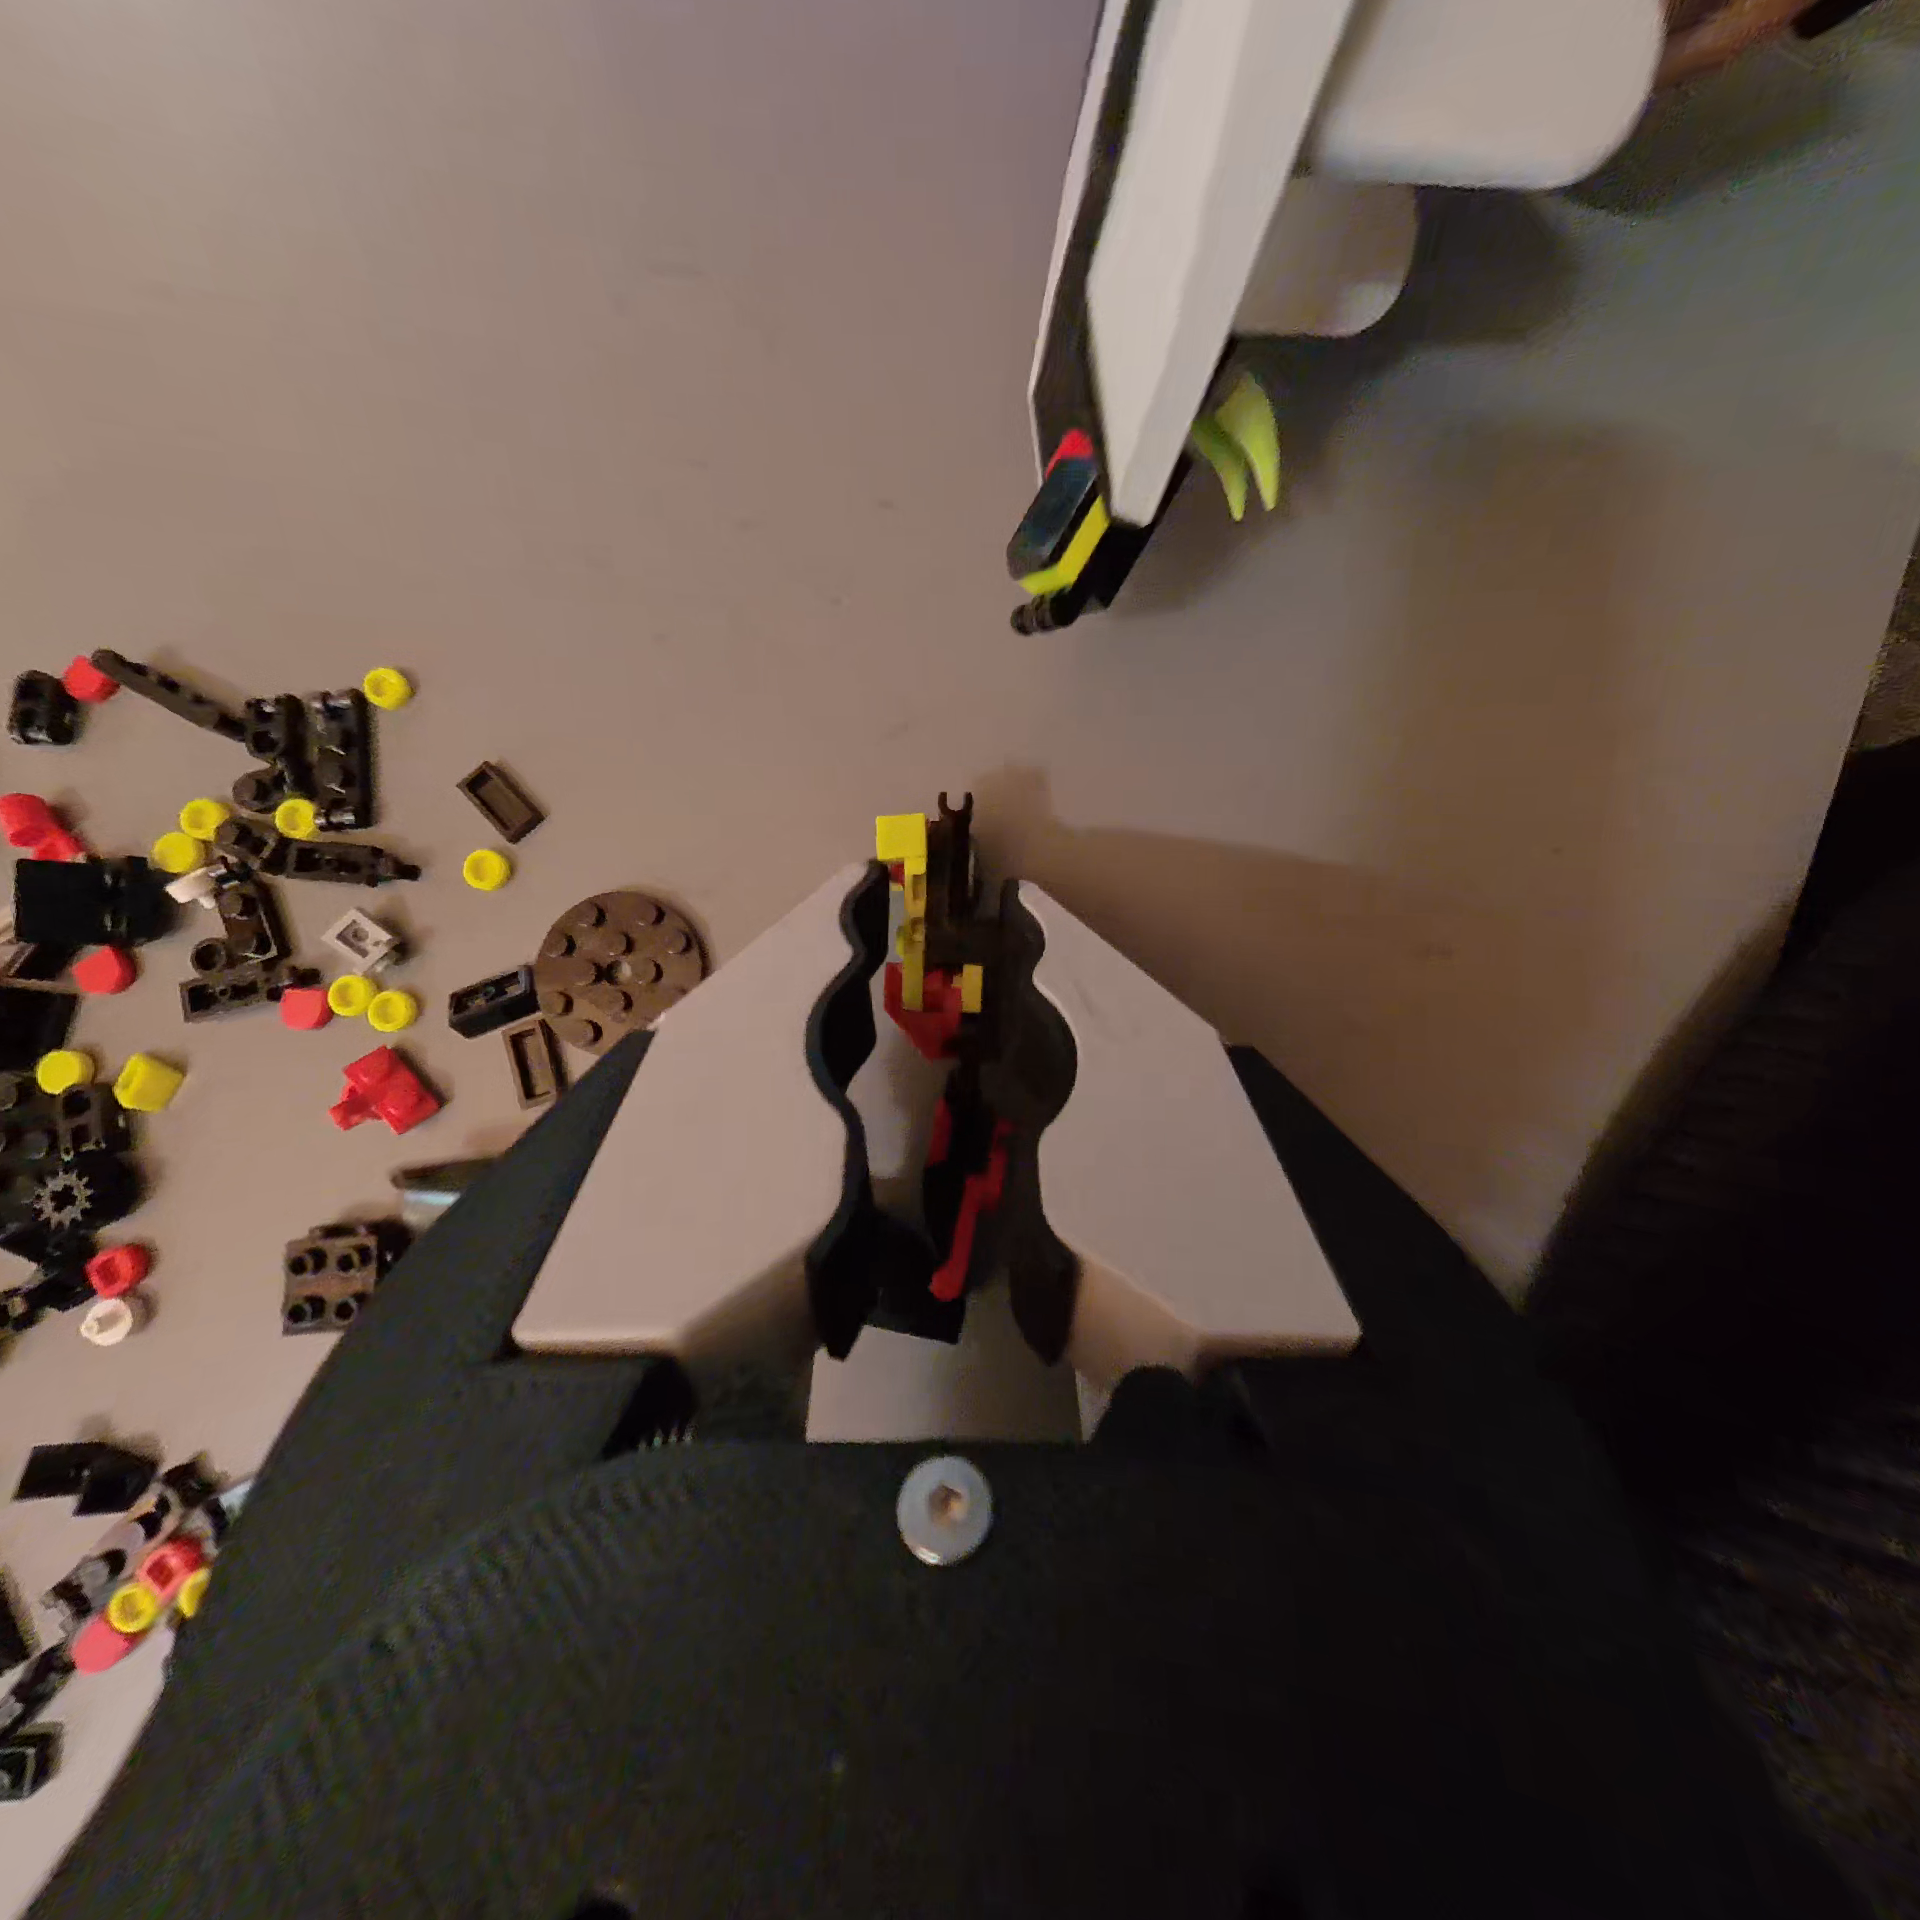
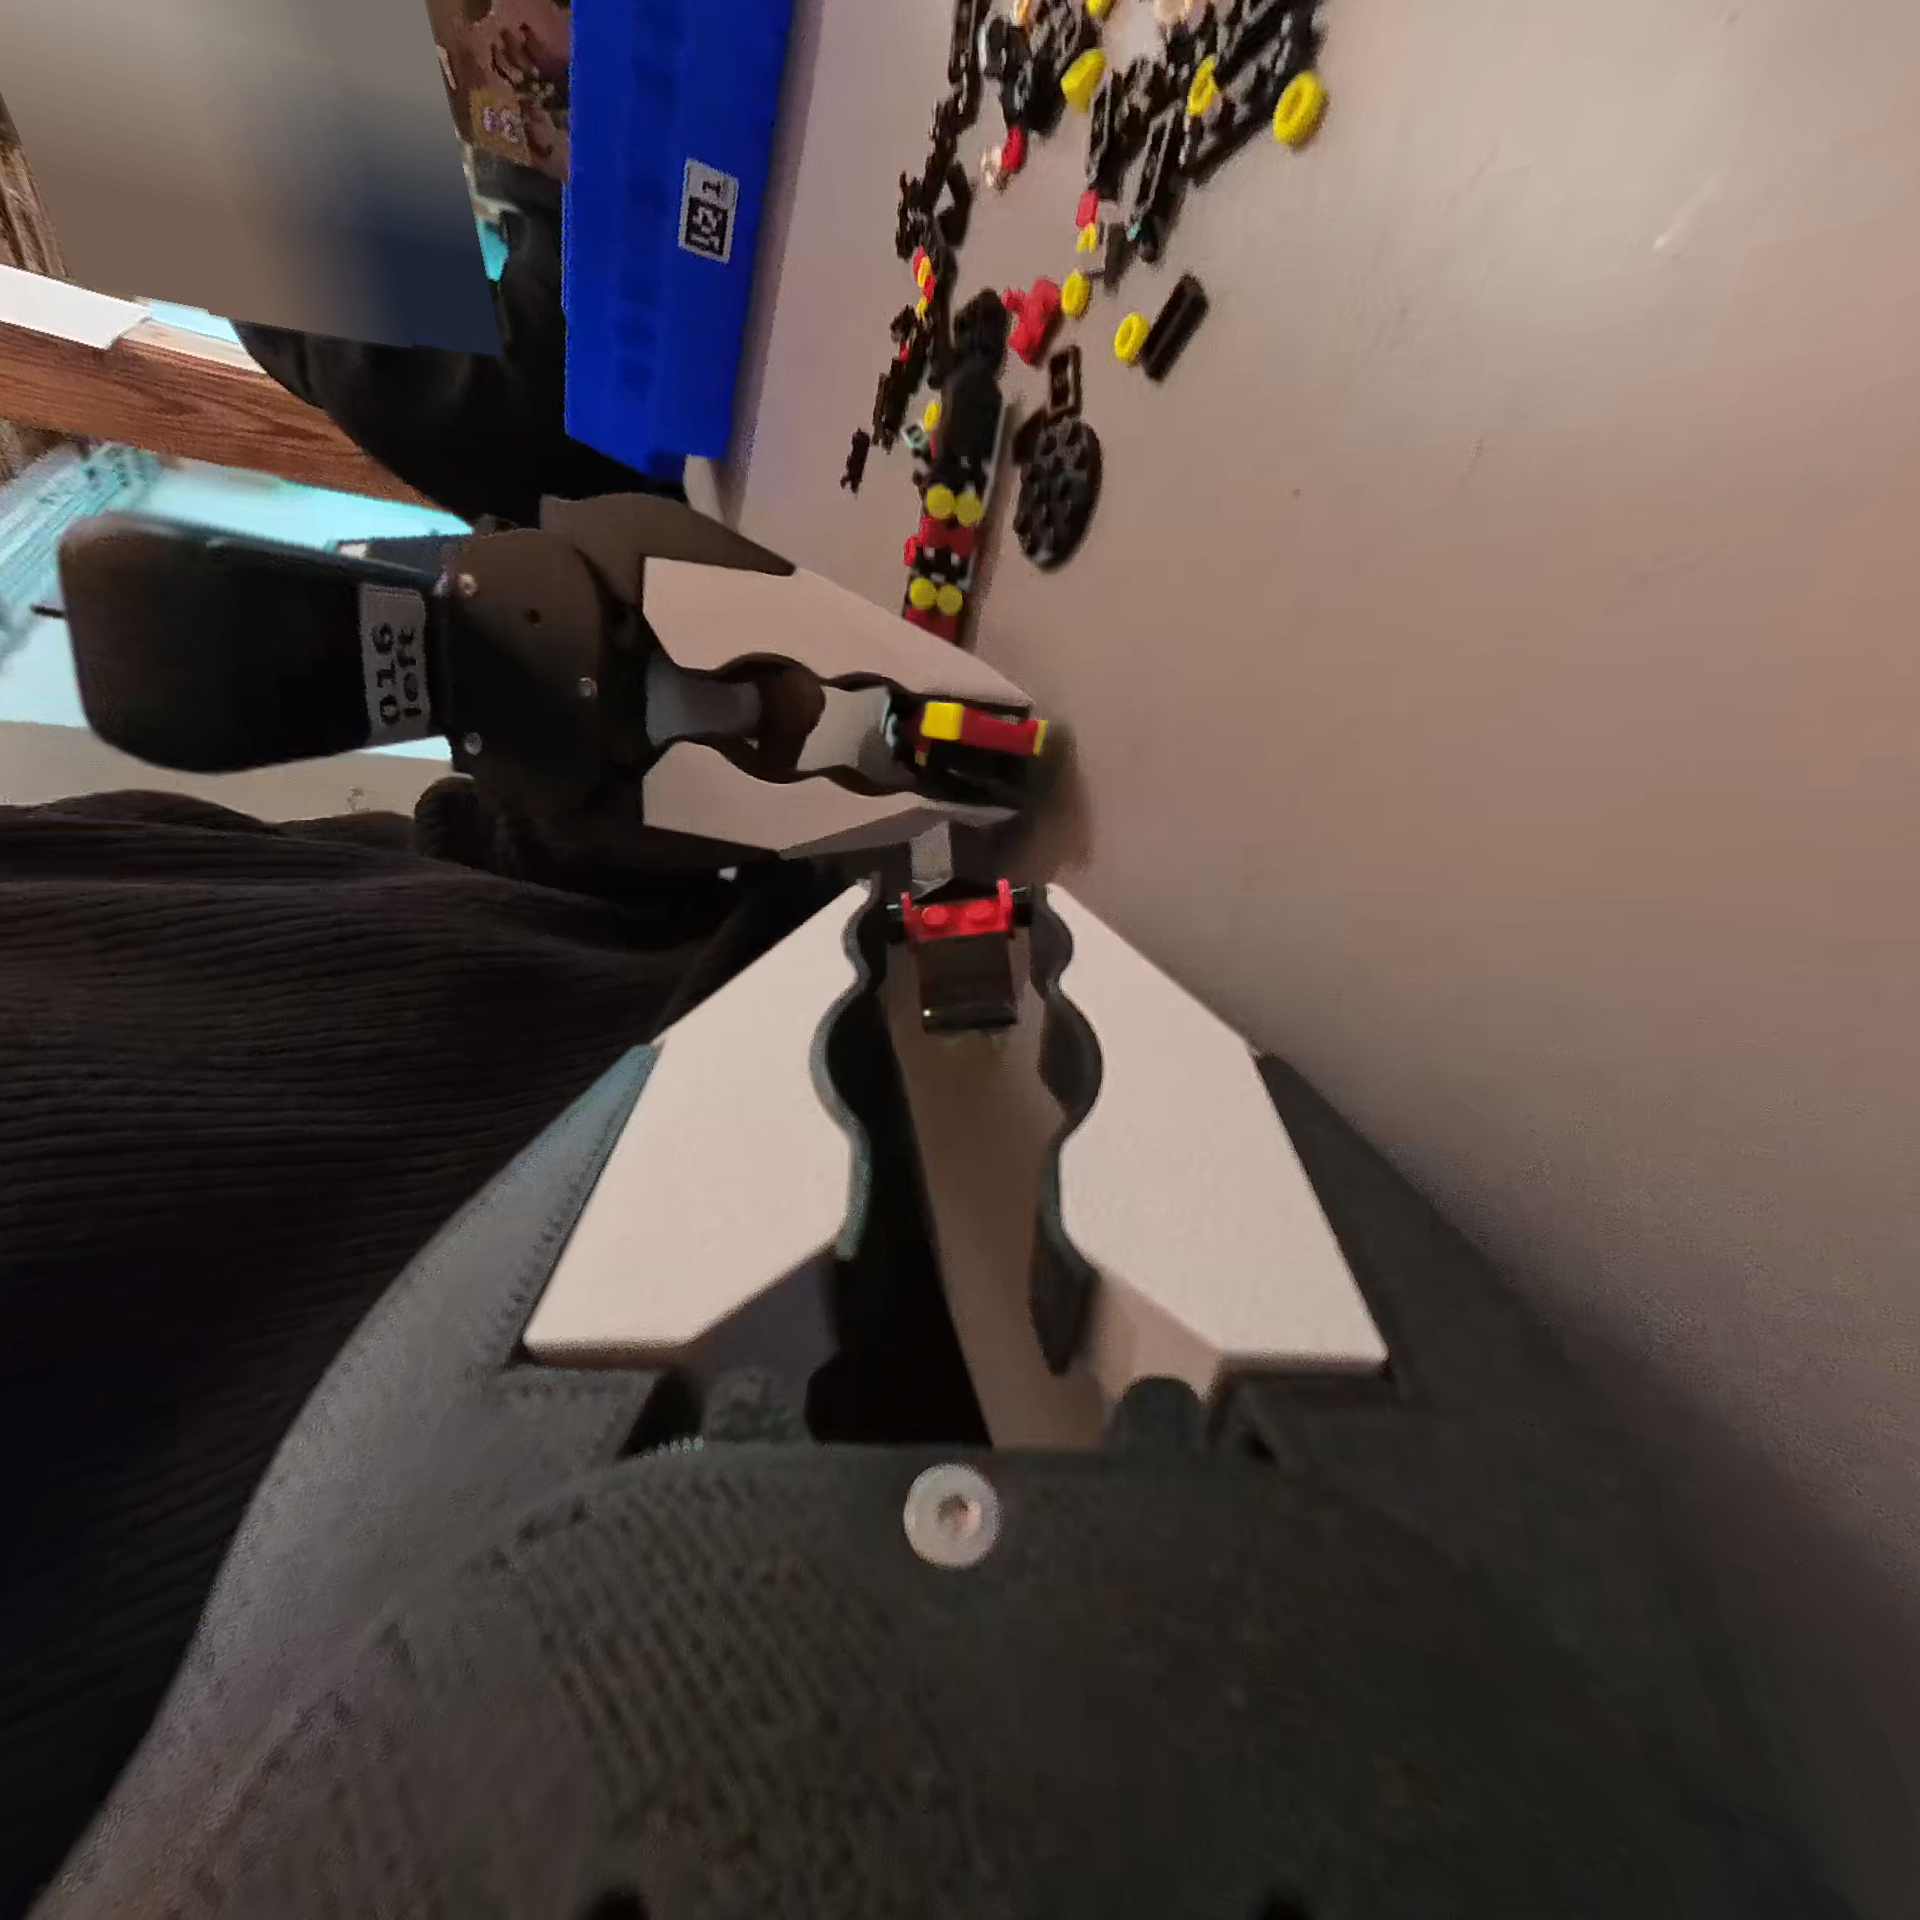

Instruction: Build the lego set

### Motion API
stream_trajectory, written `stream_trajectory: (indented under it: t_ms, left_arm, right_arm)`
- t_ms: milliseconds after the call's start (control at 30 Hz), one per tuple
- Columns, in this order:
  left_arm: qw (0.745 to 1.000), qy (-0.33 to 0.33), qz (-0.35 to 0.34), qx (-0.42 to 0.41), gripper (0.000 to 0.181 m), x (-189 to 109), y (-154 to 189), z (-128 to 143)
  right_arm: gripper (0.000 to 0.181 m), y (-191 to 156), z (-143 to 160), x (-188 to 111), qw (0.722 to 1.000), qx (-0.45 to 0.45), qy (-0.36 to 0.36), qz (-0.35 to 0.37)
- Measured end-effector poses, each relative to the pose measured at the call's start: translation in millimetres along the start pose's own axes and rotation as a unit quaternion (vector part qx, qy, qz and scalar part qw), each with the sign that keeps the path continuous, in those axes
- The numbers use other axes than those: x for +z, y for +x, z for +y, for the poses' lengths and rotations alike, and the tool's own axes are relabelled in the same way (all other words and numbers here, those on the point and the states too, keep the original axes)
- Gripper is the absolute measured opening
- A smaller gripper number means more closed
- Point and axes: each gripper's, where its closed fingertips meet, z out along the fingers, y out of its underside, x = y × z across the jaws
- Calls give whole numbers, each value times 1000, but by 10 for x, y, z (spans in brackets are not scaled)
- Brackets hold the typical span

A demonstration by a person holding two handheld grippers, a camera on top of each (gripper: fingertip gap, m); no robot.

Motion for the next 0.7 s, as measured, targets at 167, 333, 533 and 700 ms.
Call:
stream_trajectory:
  t_ms: [167, 333, 533, 700]
  left_arm:
    - [994, 51, -47, 82, 17, -111, -11, -75]
    - [984, 84, -67, 141, 17, -142, 59, -90]
    - [981, 92, -71, 156, 17, -102, 76, -74]
    - [980, 95, -75, 158, 18, -88, 63, -74]
  right_arm:
    - [26, -33, 42, 91, 998, 34, -45, -26]
    - [25, -18, -6, 176, 999, 35, -27, -30]
    - [25, -28, 58, 249, 998, 43, -24, -41]
    - [25, -11, 71, 247, 998, 44, -32, -39]
